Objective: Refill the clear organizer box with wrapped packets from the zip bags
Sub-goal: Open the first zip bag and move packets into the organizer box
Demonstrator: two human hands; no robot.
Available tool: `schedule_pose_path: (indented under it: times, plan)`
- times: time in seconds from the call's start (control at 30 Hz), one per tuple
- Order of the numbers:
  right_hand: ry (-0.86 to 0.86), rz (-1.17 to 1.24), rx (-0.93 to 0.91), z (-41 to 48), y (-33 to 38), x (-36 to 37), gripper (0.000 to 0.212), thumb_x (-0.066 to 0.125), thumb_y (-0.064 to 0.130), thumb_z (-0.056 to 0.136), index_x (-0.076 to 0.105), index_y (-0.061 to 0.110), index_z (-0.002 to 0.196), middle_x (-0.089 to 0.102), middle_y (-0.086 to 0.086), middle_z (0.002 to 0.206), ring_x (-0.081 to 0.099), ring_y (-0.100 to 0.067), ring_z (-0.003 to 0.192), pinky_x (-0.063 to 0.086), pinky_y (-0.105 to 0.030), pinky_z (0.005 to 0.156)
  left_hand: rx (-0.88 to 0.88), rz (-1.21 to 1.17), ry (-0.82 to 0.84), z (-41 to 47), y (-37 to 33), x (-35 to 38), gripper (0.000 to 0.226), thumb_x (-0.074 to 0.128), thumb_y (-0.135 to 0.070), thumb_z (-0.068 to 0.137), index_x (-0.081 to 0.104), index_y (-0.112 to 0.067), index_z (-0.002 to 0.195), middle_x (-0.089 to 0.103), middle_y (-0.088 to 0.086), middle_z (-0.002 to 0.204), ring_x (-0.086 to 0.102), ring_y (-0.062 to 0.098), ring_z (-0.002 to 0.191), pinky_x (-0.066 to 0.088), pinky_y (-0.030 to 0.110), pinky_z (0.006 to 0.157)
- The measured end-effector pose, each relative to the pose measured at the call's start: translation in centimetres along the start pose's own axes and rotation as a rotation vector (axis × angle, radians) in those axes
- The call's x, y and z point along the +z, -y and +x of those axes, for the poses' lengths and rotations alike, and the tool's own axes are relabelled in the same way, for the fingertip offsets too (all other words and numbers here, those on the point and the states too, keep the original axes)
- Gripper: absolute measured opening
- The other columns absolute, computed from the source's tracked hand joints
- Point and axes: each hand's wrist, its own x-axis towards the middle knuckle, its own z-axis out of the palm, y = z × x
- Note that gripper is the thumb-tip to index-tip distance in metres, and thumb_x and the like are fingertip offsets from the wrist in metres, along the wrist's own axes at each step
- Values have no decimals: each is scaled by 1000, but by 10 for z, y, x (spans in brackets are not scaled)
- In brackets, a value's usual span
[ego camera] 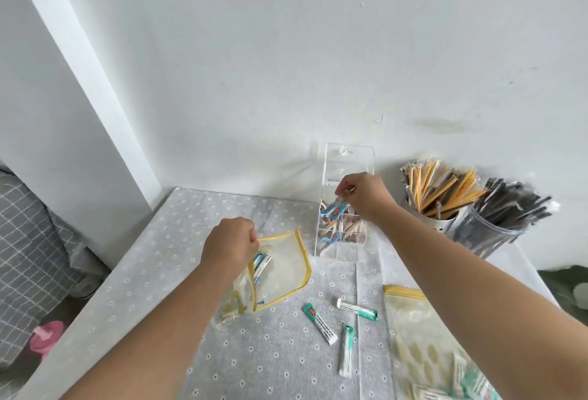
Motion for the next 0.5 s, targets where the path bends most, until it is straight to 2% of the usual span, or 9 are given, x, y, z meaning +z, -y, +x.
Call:
schedule_pose_path:
  times: [0.1,0.2,0.27,0.33,0.4,0.5]
  plan:
    - [57,-153,-4,20,-7,21,35,46,-8,82,71,15,86,69,-6,101,65,-24,79,58,-37,72,5,-13,-4,-1,4,-2,16,64,-18,83,60,-23,68,51,-11,57,55,17,62,35,23,52]
    - [150,-286,14,31,-9,38,41,42,-10,81,71,16,94,68,-7,106,65,-27,91,53,-30,76,1,-26,-1,-1,7,-1,16,64,-19,83,60,-23,69,52,-10,60,55,18,64,36,23,56]
    - [198,-335,34,31,-14,50,39,42,-6,84,71,17,98,67,-7,108,62,-25,87,49,-28,72,2,-35,6,-1,7,0,14,63,-20,84,61,-23,71,55,-7,64,56,19,66,38,23,58]
    - [208,-322,45,30,-22,60,33,47,1,87,71,19,98,68,-6,106,61,-22,77,52,-29,69,14,-38,8,-1,6,2,12,63,-20,84,62,-22,73,59,-4,70,55,19,67,38,23,59]
    - [204,-322,52,26,-27,62,32,50,5,87,71,27,98,67,-2,109,65,-21,76,56,-32,68,29,-32,0,0,4,3,8,63,-21,85,65,-20,77,59,-4,71,54,19,67,37,24,59]
    - [130,-322,56,20,-24,52,32,56,6,87,70,34,93,63,4,116,65,-15,70,51,-29,58,31,-29,-5,2,3,2,7,63,-21,85,67,-18,80,60,-3,73,53,18,67,37,24,59]
